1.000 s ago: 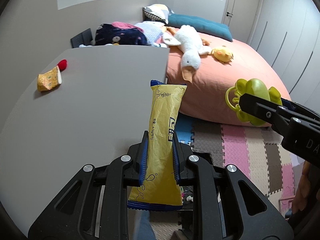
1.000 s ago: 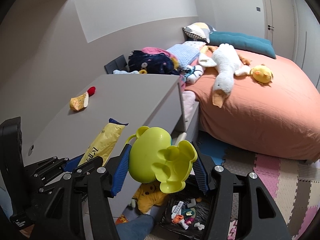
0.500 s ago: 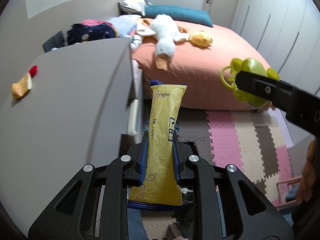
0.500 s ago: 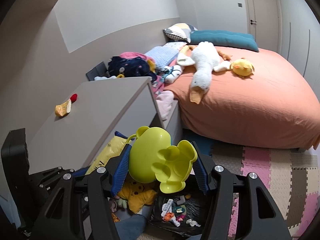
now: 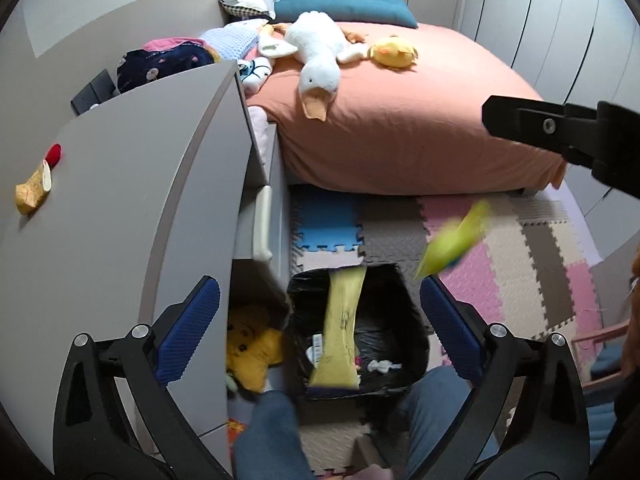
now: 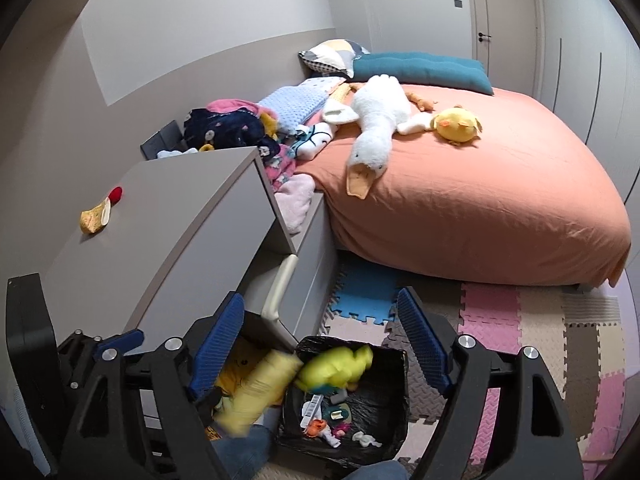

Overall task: Collect trash
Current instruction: 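Open both grippers to drop the bag and toy into the bin, then move both open grippers from the bin back over the desk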

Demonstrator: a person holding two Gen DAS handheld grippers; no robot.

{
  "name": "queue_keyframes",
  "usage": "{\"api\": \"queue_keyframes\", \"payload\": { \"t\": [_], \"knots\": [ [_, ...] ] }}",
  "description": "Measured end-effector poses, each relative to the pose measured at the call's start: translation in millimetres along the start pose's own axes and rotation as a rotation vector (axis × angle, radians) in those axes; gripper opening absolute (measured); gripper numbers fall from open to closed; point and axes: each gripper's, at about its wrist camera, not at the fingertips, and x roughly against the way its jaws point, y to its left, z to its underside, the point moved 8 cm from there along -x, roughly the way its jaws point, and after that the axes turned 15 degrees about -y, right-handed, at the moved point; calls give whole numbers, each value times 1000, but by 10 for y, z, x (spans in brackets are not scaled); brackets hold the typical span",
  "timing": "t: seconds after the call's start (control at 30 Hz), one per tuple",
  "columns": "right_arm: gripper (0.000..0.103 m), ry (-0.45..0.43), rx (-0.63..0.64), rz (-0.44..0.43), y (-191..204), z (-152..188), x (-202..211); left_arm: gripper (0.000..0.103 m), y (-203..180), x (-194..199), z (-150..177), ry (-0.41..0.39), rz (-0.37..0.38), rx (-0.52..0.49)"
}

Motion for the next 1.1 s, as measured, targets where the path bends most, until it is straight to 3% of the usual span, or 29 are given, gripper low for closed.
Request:
{"api": "queue_keyframes", "payload": {
  "t": [0.57,1.1],
  "knots": [
    [80,7,14,-3,64,28,-98,97,296,-10,-39,-20,-37,37],
    [80,-1,53,-74,654,-114,-327,97,845,62,-190,-61,-85,94]
  ]
}}
